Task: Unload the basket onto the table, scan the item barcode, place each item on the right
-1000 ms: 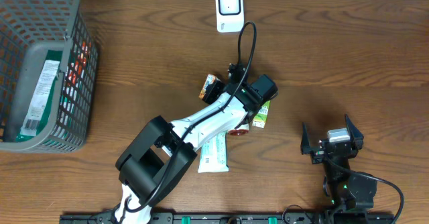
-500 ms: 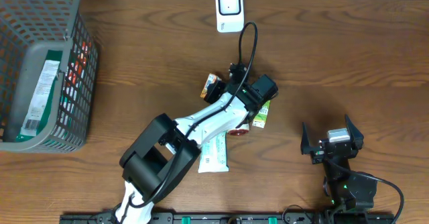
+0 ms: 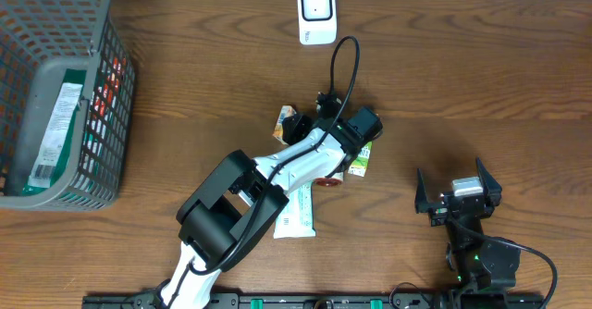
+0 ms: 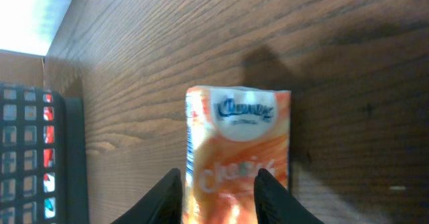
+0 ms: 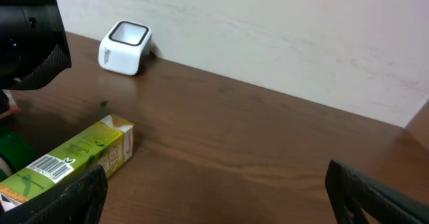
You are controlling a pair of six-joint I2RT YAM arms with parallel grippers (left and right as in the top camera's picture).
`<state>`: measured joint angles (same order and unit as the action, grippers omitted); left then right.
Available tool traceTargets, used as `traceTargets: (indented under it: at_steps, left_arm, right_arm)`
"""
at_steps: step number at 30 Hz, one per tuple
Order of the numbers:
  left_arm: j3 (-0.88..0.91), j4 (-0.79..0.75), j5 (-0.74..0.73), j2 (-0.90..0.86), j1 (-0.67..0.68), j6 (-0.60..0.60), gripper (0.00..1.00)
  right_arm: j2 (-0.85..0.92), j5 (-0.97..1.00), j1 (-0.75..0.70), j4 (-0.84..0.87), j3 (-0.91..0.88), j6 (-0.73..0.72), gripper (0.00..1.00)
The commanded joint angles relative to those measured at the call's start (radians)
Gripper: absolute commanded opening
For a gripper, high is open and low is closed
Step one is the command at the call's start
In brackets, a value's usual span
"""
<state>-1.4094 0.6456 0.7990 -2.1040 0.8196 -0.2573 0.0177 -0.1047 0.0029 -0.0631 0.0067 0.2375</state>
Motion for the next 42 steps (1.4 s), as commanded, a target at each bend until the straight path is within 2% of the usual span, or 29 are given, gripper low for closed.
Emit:
traceTargets:
  at_steps: [1,6,11,17,18,23,25,29,33,42]
  left_arm:
    - [-0.002,0.000,0.013,-0.009,-0.005,-0.003,0.38]
    - [-0.004,0.000,0.011,-0.004,-0.005,-0.006,0.38]
    - [-0.044,0.039,-0.116,0.059,-0.033,-0.006,0.38]
    - [-0.113,0.087,-0.467,0.187,-0.198,-0.005,0.39]
    - [-0.114,0.087,-0.586,0.213,-0.260,0.007,0.45]
    - [-0.112,0.088,-1.081,0.198,-0.502,0.139,0.50]
    - [-0.110,0.094,-1.188,0.162,-0.577,0.173,0.50]
    - [-0.100,0.118,-1.313,0.093,-0.671,0.233,0.49]
    - [-0.100,0.164,-1.397,0.032,-0.692,0.339,0.49]
    - [-0.100,0.155,-1.398,-0.060,-0.686,0.381,0.43]
  right_arm:
    - [-0.003,-0.005,-0.005,-0.003,-0.001,-0.013,0.99]
    - [-0.003,-0.005,-0.005,-0.003,-0.001,-0.013,0.99]
    - [-0.003,-0.005,-0.005,-0.003,-0.001,-0.013,0.99]
    - [-0.003,-0.005,-0.005,-0.003,-0.001,-0.013,0.99]
    - [-0.003,-0.005,-0.005,-0.003,-0.001,-0.013,0.99]
    - [-0.003,-0.005,-0.005,-0.003,-0.001,-0.013,0.99]
    - [-0.003,-0.005,-0.005,-0.003,-0.001,-0.013,0.99]
    - [-0.003,-0.005,-0.005,-0.003,-0.001,-0.013,0.99]
    - [-0.003,-0.005,-0.005,-0.003,-0.001,-0.013,0.99]
    - [-0.003,-0.005,-0.005,-0.003,-0.001,-0.013,0.99]
